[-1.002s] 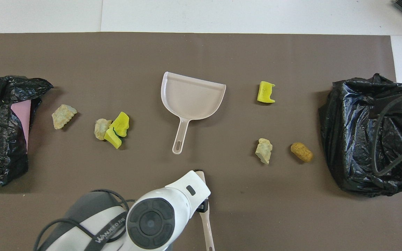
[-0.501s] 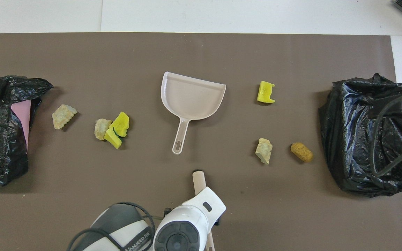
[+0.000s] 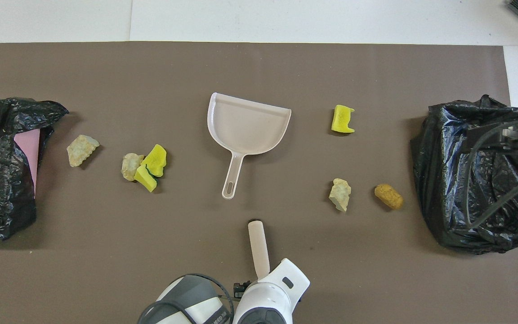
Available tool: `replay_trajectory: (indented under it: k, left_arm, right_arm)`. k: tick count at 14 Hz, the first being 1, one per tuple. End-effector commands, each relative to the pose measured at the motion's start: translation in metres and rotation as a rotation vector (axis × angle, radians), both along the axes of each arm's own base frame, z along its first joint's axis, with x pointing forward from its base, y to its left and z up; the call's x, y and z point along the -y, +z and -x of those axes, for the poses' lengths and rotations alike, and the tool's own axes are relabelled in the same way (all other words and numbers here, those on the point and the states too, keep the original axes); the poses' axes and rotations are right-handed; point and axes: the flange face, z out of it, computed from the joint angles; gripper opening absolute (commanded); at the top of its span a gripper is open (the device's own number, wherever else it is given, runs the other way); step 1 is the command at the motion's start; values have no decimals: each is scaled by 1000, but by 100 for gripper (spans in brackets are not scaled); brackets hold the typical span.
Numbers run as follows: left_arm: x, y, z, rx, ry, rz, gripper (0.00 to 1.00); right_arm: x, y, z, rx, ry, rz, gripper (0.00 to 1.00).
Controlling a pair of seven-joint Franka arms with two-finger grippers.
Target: Sweep and dump trash in bin
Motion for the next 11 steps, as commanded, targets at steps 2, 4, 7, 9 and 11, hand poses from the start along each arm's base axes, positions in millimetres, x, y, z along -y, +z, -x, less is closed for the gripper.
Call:
replay_trajectory:
  k: [2,4,7,9,11]
  left_arm:
    - [-6,6,5,-3,17,-17,16]
    - [-8,5,2,-7,18,-23,0]
    - [-15,5,-1,-24,27,-49,0]
    - [-25,13,-12,-33,49,-59,0]
    - [-41,24,-25,-45,77,-74,0]
  right_arm:
    - [-89,-54,-25,7,-67,-12,100]
    - [-134,-75,-18,10,-78,-21,100]
    - [-181,-112,-6,3,-91,-10,100]
    - [-213,-135,6,-4,-95,-6,100]
    - [-233,-150,16,-6,-93,-17,100]
